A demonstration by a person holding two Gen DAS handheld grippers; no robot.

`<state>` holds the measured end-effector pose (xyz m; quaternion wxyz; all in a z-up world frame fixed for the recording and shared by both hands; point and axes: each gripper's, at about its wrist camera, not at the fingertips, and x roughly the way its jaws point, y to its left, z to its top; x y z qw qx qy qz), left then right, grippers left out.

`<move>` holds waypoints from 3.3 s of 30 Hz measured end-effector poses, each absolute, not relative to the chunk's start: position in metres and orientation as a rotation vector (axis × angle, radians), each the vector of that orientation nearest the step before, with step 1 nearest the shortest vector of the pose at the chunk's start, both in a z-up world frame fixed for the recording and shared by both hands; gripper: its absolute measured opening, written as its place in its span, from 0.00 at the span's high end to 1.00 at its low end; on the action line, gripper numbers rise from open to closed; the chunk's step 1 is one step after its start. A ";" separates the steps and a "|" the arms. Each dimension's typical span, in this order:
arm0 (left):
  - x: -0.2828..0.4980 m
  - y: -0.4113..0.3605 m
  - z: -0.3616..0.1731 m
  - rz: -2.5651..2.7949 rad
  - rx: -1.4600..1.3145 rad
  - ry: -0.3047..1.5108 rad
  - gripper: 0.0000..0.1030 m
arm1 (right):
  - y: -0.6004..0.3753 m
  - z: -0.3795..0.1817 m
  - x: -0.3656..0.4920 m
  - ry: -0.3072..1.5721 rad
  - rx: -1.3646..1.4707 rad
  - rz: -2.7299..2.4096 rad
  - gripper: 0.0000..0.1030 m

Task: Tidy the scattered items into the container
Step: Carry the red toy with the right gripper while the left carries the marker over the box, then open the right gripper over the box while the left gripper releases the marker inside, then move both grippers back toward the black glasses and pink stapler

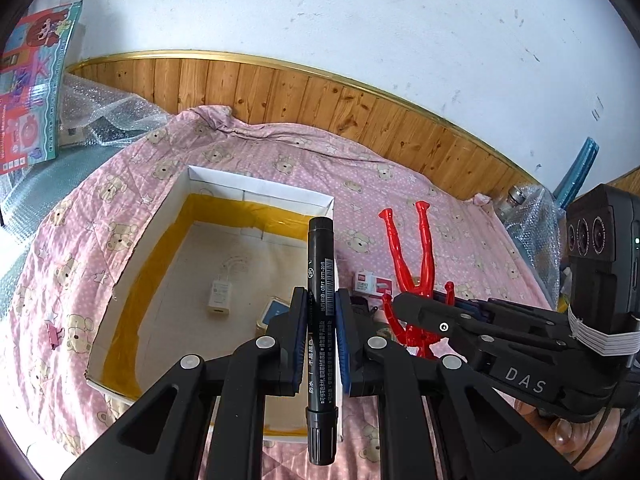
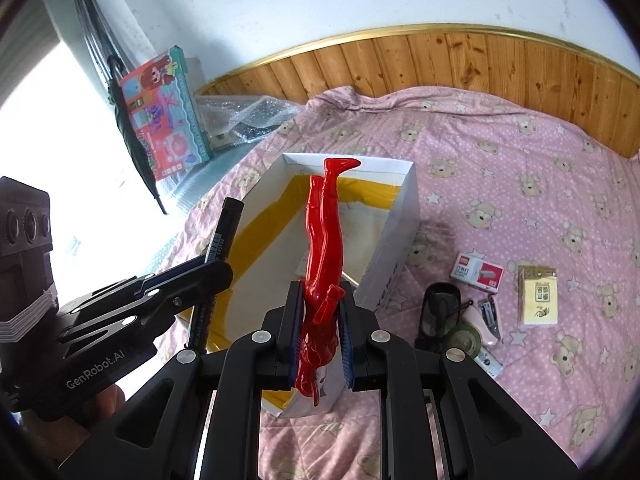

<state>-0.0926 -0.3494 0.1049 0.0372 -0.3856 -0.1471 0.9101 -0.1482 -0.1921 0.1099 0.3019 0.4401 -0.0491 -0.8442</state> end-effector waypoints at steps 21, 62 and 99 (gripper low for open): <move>-0.092 -0.426 0.082 2.858 -1.254 -0.584 0.86 | -0.259 0.103 -0.169 -0.064 1.176 -2.168 0.83; -0.137 -0.480 0.017 2.791 -1.436 -0.722 0.60 | -0.291 0.038 -0.249 -0.088 1.352 -2.171 0.59; -0.096 -0.408 0.049 2.763 -1.447 -0.632 0.49 | -0.225 0.073 -0.171 -0.247 1.288 -2.151 0.59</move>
